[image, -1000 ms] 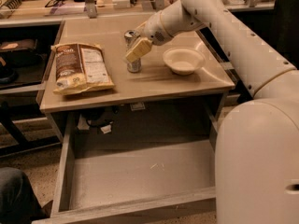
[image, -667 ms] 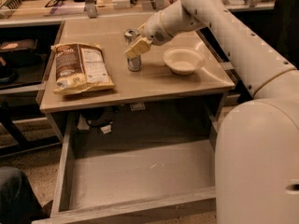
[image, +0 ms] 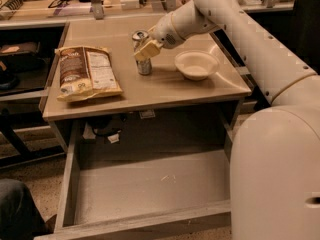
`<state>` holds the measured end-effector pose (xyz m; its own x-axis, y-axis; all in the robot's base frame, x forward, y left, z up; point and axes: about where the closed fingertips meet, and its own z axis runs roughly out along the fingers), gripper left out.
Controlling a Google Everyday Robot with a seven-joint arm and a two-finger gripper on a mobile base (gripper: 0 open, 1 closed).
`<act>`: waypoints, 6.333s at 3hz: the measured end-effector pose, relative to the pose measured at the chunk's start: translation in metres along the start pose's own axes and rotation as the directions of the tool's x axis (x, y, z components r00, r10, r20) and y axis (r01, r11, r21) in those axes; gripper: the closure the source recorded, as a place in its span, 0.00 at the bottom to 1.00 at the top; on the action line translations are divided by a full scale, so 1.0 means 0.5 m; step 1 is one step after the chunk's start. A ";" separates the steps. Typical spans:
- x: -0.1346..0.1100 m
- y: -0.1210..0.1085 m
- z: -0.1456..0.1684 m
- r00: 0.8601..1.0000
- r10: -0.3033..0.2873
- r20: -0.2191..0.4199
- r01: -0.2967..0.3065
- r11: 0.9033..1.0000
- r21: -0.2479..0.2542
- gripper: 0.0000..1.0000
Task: Place redbull can into top drawer
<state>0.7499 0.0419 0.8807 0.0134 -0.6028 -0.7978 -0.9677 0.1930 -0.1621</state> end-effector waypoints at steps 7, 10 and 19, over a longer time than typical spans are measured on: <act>0.021 0.310 -0.206 0.991 0.100 -0.085 -0.085 0.983 0.164 1.00; 0.073 0.421 -0.173 0.979 0.191 -0.065 -0.174 0.964 0.199 1.00; 0.380 0.535 0.080 0.906 0.421 0.051 -0.404 0.821 0.404 1.00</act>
Offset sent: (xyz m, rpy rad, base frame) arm -0.0668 -0.0080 0.0151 -0.0469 0.0240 -0.0101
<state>0.5038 0.0099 0.6625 -0.3823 -0.4254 -0.8202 -0.6980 0.7147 -0.0453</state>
